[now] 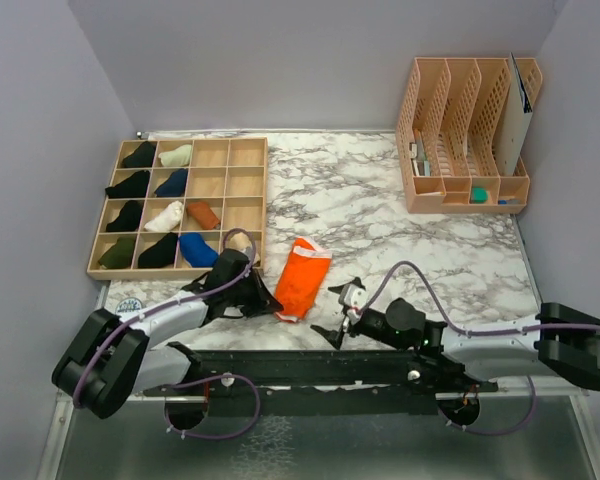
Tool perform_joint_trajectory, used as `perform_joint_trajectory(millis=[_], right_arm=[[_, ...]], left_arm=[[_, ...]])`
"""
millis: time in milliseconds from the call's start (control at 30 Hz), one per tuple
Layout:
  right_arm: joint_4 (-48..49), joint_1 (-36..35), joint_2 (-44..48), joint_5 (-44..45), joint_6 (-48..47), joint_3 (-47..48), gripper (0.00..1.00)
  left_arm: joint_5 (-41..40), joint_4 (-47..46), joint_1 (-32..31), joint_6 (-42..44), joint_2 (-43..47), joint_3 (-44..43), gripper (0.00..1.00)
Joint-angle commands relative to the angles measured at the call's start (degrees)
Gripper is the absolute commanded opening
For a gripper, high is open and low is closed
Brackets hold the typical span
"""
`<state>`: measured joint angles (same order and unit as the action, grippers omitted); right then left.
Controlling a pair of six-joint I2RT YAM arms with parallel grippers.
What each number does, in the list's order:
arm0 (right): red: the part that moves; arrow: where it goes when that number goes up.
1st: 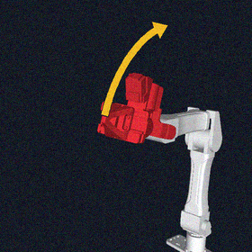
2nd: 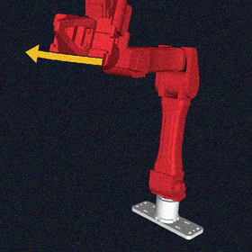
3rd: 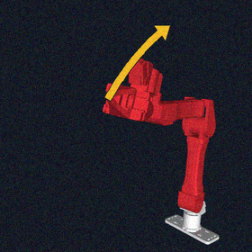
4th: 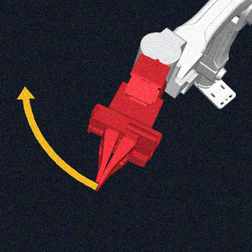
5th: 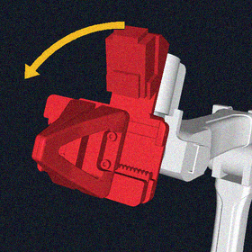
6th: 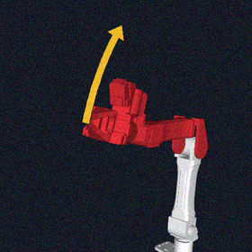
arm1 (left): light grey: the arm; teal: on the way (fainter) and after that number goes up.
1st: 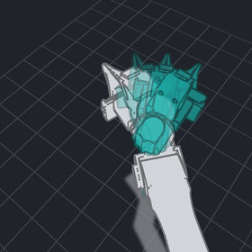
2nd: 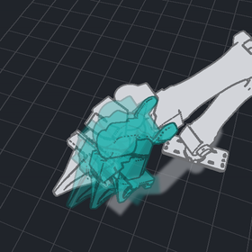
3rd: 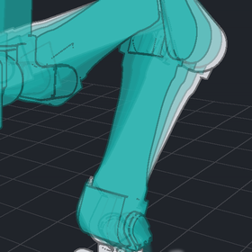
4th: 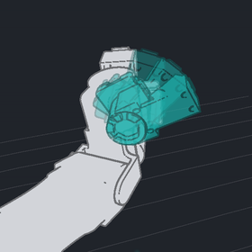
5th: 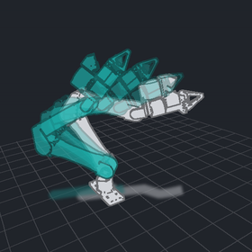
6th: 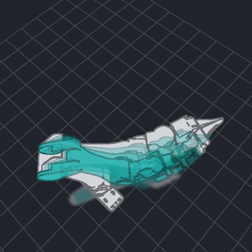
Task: Roll the underwear
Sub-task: Roll the underwear to the center of the board.
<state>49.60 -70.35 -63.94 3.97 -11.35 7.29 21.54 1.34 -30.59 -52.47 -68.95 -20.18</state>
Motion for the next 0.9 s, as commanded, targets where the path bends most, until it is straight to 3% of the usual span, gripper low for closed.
perform_joint_trajectory(millis=[0,67,200,333,467,600,733,867], right_arm=[[-15.05,0.12,2.32,16.27,11.09,7.57,1.00],[-20.30,0.12,-0.06,16.97,12.32,11.41,1.00],[-24.24,0.03,-9.30,10.23,3.20,17.15,1.00],[-11.40,-2.78,-14.08,9.49,-5.33,14.58,0.98],[-6.15,-6.71,-19.64,10.80,-17.96,14.31,0.86],[0.86,-10.75,-26.65,12.59,-31.20,13.62,0.81],[9.08,-11.73,-32.78,14.37,-37.46,12.45,0.75],[16.43,-11.83,-37.15,15.85,-44.48,10.51,0.75]], left_arm=[[-3.18,-1.13,0.20,-6.84,3.72,2.91,0.00],[-3.37,-0.89,0.18,-6.99,4.47,2.68,0.00],[-3.18,-0.21,0.18,-6.69,3.90,1.56,0.00],[-2.23,-0.27,0.03,-5.66,2.14,0.07,0.00],[-2.03,0.24,0.00,-4.63,1.44,-1.27,0.00],[-1.02,0.57,-0.09,-3.47,-0.06,-2.48,0.00],[0.76,1.49,-0.10,-2.79,-0.81,-3.76,0.00],[2.08,3.89,0.07,-2.32,-1.08,-5.64,0.00]])
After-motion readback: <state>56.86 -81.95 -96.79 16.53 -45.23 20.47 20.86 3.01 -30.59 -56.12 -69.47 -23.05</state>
